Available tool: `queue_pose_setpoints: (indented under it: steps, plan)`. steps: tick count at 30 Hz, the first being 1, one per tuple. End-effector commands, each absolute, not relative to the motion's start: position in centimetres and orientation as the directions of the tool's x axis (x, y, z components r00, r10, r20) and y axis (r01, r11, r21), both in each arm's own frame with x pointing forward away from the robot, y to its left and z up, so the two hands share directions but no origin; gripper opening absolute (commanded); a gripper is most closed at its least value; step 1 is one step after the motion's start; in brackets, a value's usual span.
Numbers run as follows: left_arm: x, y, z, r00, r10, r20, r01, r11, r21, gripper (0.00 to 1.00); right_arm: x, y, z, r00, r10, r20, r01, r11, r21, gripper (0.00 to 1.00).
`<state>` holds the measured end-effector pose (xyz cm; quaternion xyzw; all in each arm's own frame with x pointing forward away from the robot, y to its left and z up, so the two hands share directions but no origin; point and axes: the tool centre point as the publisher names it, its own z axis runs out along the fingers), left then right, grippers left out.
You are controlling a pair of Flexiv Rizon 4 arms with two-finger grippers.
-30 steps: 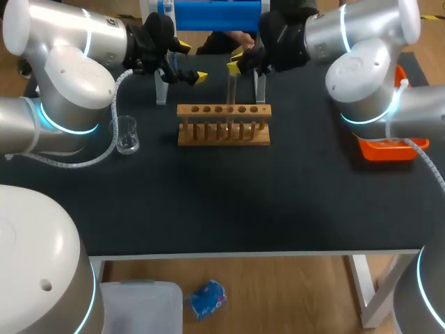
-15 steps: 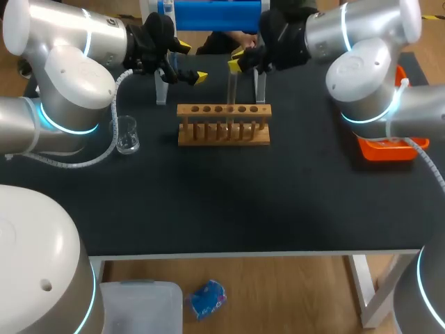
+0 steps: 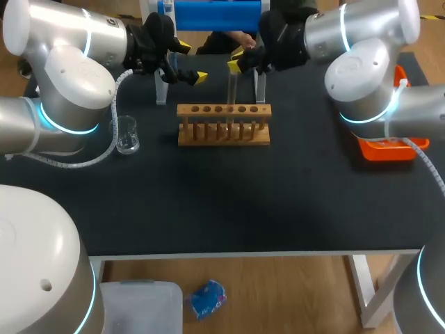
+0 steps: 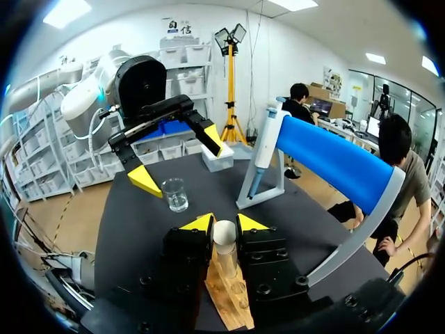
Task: Invert the test tube, pick up the pipette, mount the tip to pipette, aspirate from beaker and dispense into the tube, eject the tip, return the pipette, and cap with the stopper.
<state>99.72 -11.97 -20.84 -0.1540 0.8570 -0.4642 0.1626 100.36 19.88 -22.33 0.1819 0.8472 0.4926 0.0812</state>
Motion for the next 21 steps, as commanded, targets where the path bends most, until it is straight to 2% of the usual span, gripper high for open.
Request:
queue_pose_setpoints:
  steps: [1, 21]
  plan:
    - [99.8, -12.0, -20.8, -0.901, -0.413, -0.133, -0.116, 0.524, -0.844, 1.0, 100.5, 19.8, -22.9, -0.92, 0.39, 0.045, 0.235, 0.454, 0.859, 0.0]
    - [99.8, -12.0, -20.8, -0.901, -0.413, -0.133, -0.116, 0.524, -0.844, 1.0, 101.1, 19.9, -22.0, -0.921, 0.389, 0.033, 0.217, 0.441, 0.871, 0.0]
